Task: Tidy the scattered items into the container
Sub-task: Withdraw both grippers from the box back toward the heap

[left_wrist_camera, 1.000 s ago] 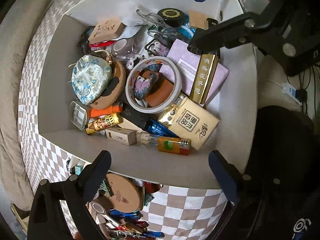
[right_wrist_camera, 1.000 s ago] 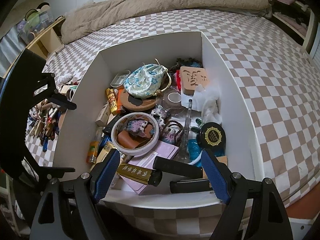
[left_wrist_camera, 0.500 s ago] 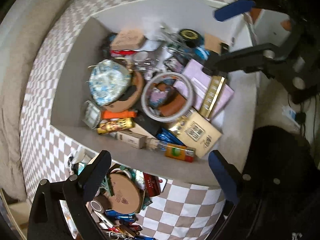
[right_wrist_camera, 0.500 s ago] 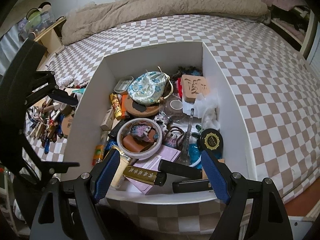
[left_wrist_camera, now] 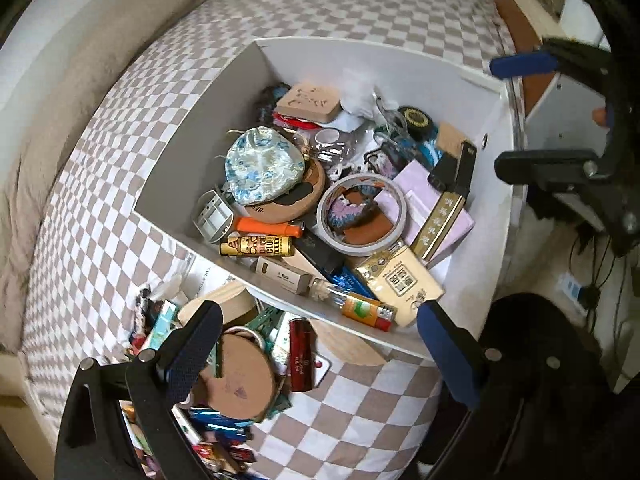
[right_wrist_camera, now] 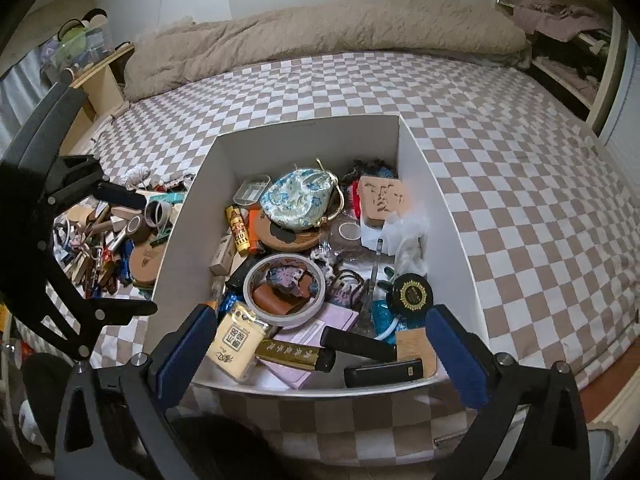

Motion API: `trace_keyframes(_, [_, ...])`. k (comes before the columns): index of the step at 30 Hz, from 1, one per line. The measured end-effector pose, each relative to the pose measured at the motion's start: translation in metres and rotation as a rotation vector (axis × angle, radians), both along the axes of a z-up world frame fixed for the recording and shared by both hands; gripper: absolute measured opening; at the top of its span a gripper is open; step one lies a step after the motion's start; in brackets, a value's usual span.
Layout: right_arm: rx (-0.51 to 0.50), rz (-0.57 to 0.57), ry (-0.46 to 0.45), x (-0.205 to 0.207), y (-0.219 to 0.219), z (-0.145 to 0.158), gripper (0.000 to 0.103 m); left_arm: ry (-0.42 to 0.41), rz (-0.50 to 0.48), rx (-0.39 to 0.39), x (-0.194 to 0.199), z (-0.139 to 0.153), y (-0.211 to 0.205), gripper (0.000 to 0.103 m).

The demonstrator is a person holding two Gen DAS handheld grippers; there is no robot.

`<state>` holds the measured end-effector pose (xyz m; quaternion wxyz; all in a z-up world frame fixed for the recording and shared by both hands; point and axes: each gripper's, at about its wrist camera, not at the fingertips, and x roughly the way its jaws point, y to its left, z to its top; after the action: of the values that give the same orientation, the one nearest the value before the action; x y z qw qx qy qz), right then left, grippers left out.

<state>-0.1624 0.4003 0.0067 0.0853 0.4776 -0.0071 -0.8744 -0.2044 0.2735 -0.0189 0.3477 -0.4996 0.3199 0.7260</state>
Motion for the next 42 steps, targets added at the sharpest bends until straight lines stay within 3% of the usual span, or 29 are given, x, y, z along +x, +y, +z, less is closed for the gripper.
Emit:
trace_keyframes(10, [0.038, 0.018, -0.001, 0.009, -0.017, -0.008, 0.103, 0.014, 0.053, 0.092, 0.012, 0.008, -0.022, 0.103])
trace_keyframes(27, [0.063, 0.019, 0.027, 0.025, -0.035, 0.014, 0.103, 0.042, 0.152, 0.184, 0.02, 0.031, -0.062, 0.103])
trace_keyframes(36, [0.065, 0.058, 0.076, 0.026, -0.066, 0.027, 0.103, 0.112, 0.269, 0.228, 0.027, 0.044, -0.111, 0.103])
trace_keyframes(42, [0.054, 0.084, 0.101, 0.024, -0.091, 0.028, 0.103, 0.14, 0.356, 0.298, 0.03, 0.051, -0.15, 0.103])
